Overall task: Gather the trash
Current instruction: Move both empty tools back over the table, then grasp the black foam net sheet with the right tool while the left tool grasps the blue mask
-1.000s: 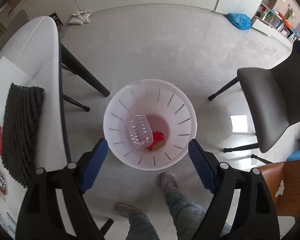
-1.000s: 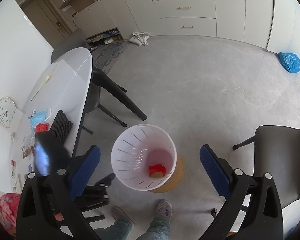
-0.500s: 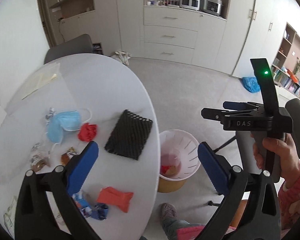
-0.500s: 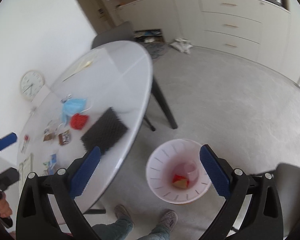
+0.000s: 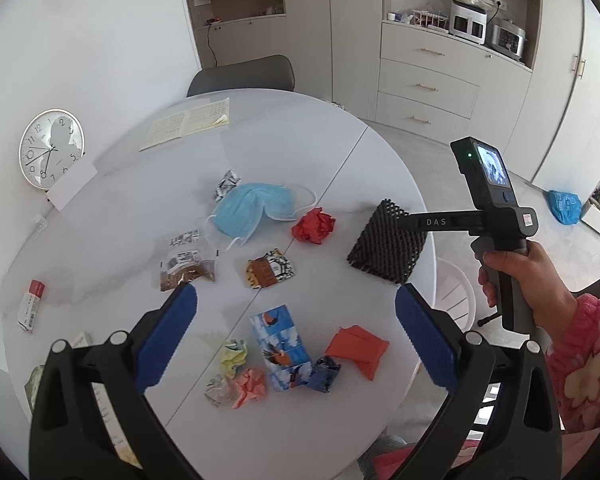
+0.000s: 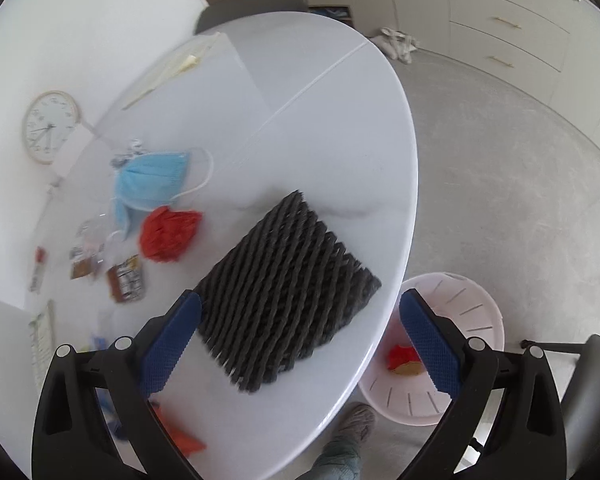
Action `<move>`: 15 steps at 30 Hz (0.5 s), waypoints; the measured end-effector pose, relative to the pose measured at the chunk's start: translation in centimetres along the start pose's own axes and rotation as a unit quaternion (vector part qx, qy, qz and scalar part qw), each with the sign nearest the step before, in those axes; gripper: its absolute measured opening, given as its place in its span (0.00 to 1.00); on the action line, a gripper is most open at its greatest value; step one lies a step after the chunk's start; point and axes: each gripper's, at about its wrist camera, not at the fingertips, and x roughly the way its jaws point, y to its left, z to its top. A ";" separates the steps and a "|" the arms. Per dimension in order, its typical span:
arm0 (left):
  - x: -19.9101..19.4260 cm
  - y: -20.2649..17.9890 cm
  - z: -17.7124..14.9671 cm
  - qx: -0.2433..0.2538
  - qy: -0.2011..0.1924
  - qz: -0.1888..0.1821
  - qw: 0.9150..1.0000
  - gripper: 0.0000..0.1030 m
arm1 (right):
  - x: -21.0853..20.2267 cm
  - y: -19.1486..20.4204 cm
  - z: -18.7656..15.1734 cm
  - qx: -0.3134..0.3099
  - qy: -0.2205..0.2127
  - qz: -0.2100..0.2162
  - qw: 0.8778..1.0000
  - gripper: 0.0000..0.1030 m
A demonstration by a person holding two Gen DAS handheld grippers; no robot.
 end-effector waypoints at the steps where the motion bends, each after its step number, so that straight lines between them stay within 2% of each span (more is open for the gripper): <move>1: 0.0 0.7 -0.2 0.001 0.002 0.003 1.000 0.92 | 0.6 0.2 0.2 0.010 0.002 -0.007 1.000 0.91; 6: 1.3 4.0 -0.4 0.007 0.014 0.014 1.000 0.92 | 1.0 1.1 0.7 0.071 -0.005 -0.055 0.996 0.91; 11: 3.3 7.3 0.6 0.008 0.007 -0.009 1.000 0.92 | 0.5 0.6 -1.2 0.151 -0.011 -0.088 0.985 0.91; 13: 4.8 8.1 1.3 0.025 -0.003 -0.011 1.000 0.92 | 0.9 0.5 -2.0 0.169 -0.003 -0.096 0.981 0.91; 15: 6.5 8.5 2.0 0.058 -0.011 -0.006 0.998 0.92 | 1.4 0.7 -2.4 0.179 0.001 -0.096 0.979 0.80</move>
